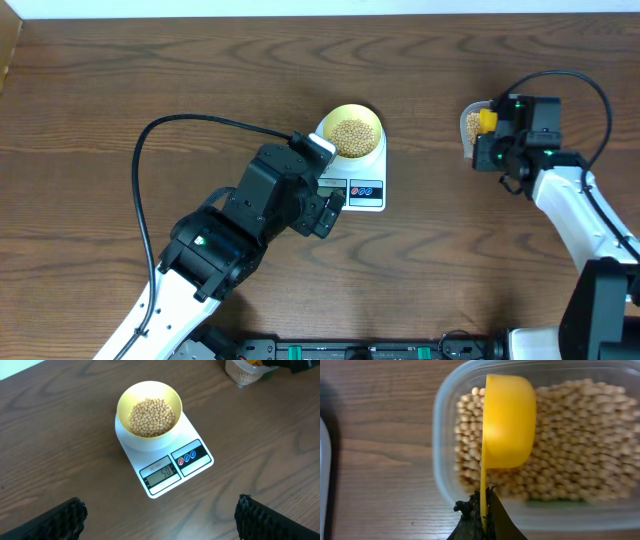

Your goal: Scoop item into bowl and weigh 50g on scale

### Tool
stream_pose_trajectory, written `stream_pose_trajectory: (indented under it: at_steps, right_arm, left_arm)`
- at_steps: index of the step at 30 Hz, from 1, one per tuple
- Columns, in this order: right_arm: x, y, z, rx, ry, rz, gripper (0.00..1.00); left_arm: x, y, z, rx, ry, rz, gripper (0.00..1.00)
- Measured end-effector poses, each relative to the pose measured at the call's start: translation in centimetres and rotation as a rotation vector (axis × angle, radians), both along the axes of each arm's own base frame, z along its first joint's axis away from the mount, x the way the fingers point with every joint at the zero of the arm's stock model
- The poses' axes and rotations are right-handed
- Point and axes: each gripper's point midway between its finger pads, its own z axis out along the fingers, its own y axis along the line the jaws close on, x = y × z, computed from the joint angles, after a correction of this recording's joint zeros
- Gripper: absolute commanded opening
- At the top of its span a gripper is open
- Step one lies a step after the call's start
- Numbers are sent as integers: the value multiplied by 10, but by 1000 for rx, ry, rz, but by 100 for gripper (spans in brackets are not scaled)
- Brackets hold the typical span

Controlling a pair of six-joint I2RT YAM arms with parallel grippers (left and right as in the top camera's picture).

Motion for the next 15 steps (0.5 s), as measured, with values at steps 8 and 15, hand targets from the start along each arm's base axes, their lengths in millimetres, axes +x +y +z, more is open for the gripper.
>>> stream_pose_trajectory:
  at_steps: [8, 15]
  right_arm:
    - [1, 5, -1, 1, -1, 2, 1]
    - [1, -5, -2, 56, 6, -81, 1]
  left_arm:
    - [0, 0, 0, 0, 0, 0, 97]
    - [0, 0, 0, 0, 0, 0, 97]
